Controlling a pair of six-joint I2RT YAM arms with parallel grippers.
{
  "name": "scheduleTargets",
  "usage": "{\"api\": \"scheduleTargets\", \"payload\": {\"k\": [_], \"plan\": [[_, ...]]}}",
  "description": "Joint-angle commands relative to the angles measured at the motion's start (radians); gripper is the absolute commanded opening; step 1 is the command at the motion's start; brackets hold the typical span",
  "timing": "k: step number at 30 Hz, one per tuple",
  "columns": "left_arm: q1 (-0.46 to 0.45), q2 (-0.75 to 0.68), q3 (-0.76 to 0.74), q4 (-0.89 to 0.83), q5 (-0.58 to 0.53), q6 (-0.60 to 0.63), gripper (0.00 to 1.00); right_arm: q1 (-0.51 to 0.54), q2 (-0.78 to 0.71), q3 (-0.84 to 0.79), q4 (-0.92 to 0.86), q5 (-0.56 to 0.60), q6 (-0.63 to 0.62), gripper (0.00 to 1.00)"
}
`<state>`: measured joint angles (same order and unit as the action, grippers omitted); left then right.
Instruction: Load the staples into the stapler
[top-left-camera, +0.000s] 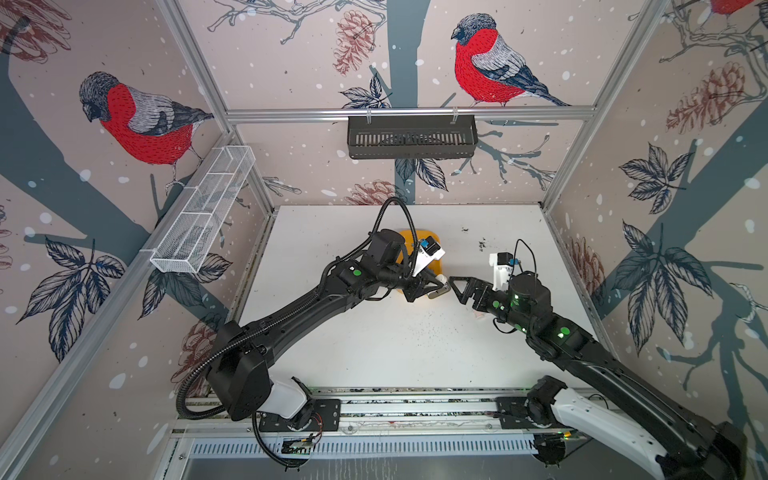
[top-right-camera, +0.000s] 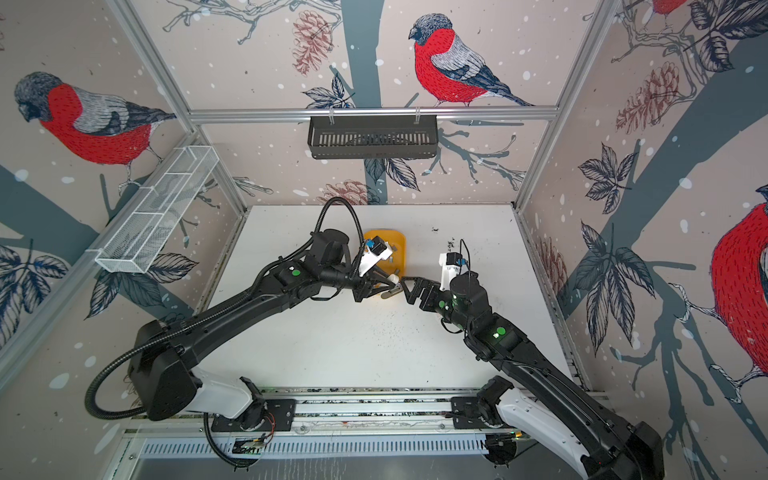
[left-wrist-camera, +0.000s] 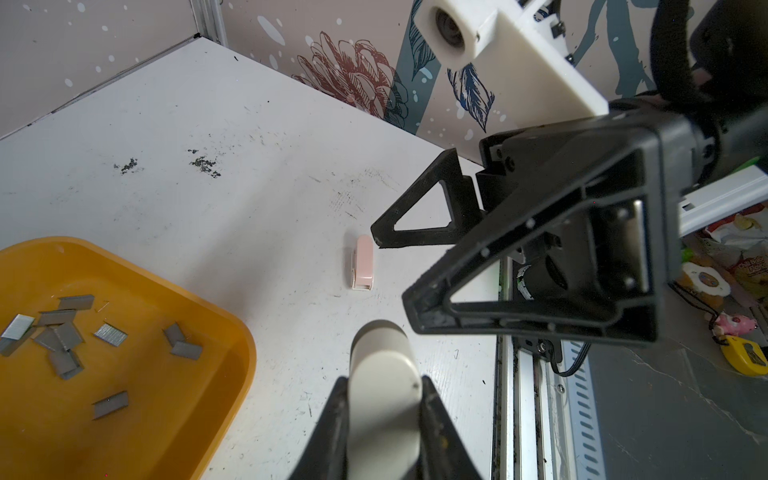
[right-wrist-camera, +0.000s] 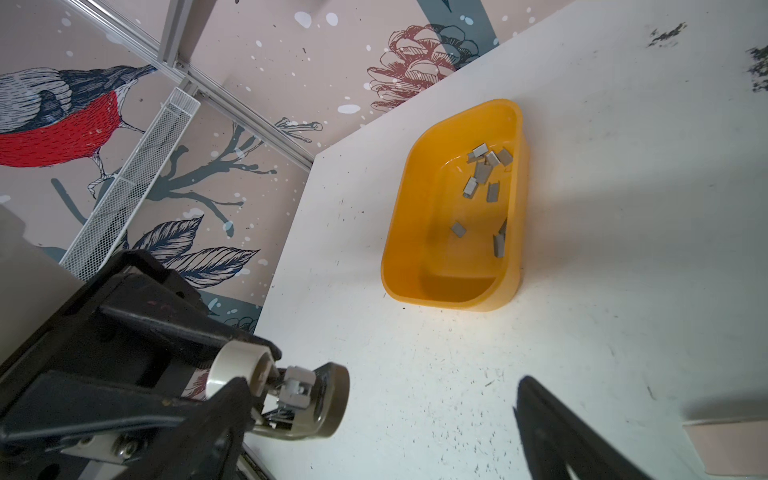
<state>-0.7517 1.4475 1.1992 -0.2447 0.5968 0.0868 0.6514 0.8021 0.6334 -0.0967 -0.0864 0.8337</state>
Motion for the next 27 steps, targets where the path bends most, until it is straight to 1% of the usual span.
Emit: {"api": "scheduleTargets", "payload": {"k": [1, 8, 21, 27], "plan": [[-0.001, -0.002, 0.009, 0.039, 0.015, 0.019, 0.00, -0.001, 0.006, 0.000, 0.048, -0.035, 0.001, 1.00], [-0.006, -0.003, 0.008, 0.038, 0.011, 0.022, 0.00, -0.003, 0.016, -0.008, 0.046, -0.039, 0.009, 1.00], [-0.011, -0.008, 0.009, 0.034, 0.001, 0.026, 0.00, -0.003, -0.013, -0.018, -0.006, 0.036, 0.019, 1.00], [-0.014, -0.009, 0.007, 0.034, 0.001, 0.026, 0.00, -0.004, -0.004, -0.033, 0.033, -0.024, 0.027, 1.00]]}}
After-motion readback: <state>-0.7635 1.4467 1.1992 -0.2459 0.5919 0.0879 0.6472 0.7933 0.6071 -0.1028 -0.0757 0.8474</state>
